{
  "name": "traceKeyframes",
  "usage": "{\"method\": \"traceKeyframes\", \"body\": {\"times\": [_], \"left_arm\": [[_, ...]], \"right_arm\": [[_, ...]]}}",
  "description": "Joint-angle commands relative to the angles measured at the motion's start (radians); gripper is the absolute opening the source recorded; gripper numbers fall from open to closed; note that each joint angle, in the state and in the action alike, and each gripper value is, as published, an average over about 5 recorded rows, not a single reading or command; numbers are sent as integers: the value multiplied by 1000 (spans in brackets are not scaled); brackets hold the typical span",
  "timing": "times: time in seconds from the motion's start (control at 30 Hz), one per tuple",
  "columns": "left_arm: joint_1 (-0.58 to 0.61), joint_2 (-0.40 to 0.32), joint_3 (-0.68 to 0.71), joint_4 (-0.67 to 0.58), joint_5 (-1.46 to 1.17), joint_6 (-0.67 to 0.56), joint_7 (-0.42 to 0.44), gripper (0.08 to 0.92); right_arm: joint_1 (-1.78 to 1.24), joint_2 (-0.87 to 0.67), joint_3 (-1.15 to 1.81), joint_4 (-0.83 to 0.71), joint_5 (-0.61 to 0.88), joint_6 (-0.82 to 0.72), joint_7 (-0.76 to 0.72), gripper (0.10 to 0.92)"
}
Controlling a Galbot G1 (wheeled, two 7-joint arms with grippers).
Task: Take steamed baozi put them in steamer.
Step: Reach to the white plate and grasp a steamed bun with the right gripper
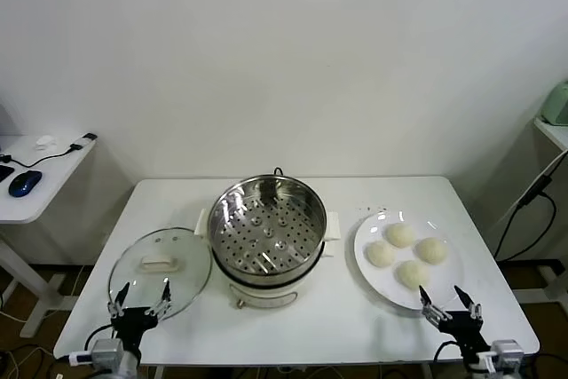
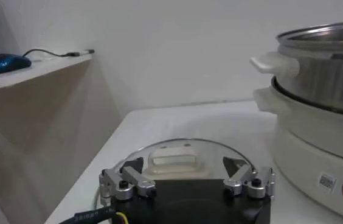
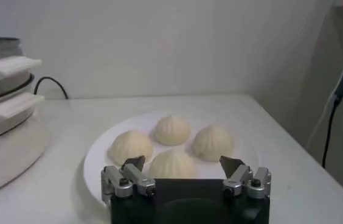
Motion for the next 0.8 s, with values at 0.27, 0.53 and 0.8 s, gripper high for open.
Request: {"method": "traceKeyframes", "body": {"times": [0.27, 0.53, 0.8], "left_arm": [[8, 14, 9, 9, -19, -17, -1, 823], [4, 10, 11, 20, -23, -31, -1, 823], [-4, 4, 13, 35, -19, -43, 1, 823]], "right_arm": [[671, -385, -360, -223, -99, -188, -212, 823], [1335, -692, -1123, -422, -237, -53, -774, 823], [2079, -579, -1917, -700, -305, 266, -1197, 823]]}}
